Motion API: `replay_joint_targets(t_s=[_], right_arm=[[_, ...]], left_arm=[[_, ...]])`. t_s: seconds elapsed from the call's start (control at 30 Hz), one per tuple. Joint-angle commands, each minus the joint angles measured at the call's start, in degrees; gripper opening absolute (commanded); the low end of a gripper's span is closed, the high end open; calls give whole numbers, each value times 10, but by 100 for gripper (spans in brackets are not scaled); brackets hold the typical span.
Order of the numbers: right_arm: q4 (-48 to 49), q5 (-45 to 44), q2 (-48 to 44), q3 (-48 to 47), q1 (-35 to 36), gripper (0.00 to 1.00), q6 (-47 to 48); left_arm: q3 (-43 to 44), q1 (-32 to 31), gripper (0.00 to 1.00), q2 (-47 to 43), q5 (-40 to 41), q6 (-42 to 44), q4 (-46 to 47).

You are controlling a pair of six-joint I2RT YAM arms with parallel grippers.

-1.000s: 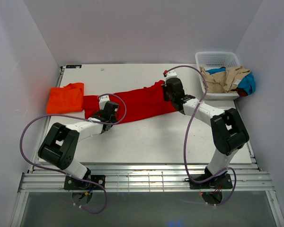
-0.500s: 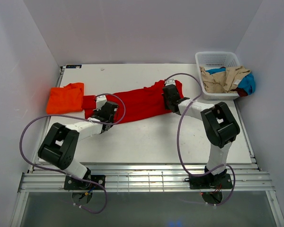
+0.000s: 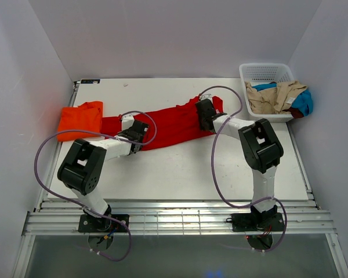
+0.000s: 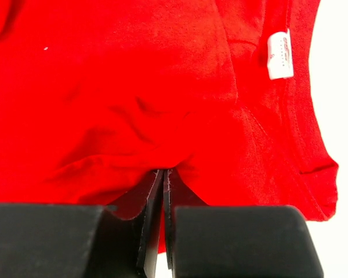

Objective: Fold and stack the t-shirts
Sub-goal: Rotate the tshirt 90 degrees

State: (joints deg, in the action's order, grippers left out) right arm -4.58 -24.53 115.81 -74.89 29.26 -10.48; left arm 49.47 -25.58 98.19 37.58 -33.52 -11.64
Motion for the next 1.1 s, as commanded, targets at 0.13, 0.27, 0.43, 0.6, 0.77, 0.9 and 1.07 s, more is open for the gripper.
replay_joint_targets(t_s=[0.13,0.27,0.43,0.6,0.77,0.9,1.07], right_arm=[[-39,-26,31,-72,-16,8,-2],[-46,-24,52,-100,-20,8,2],[-61,-8,81,-140,-20,8,1],[-62,14,99,-163,-21,8,-13],[-52,47,113,-170,-21,8,-21],[-45,62,122,-178,-23,8,-20],[-36,90,133,-198,-33,8,-16]], left_arm=[[-102,-45,0,-54,-154,-88,-34],[-149,-85,0,-119,-171,-124,-51],[-201,-134,0,-203,-189,-202,-69],[-242,-194,0,-285,-199,-281,-76],[-235,-290,0,-303,-167,-373,-77],[-188,-372,0,-259,-111,-417,-75],[-83,-452,0,-138,-82,-417,-51]])
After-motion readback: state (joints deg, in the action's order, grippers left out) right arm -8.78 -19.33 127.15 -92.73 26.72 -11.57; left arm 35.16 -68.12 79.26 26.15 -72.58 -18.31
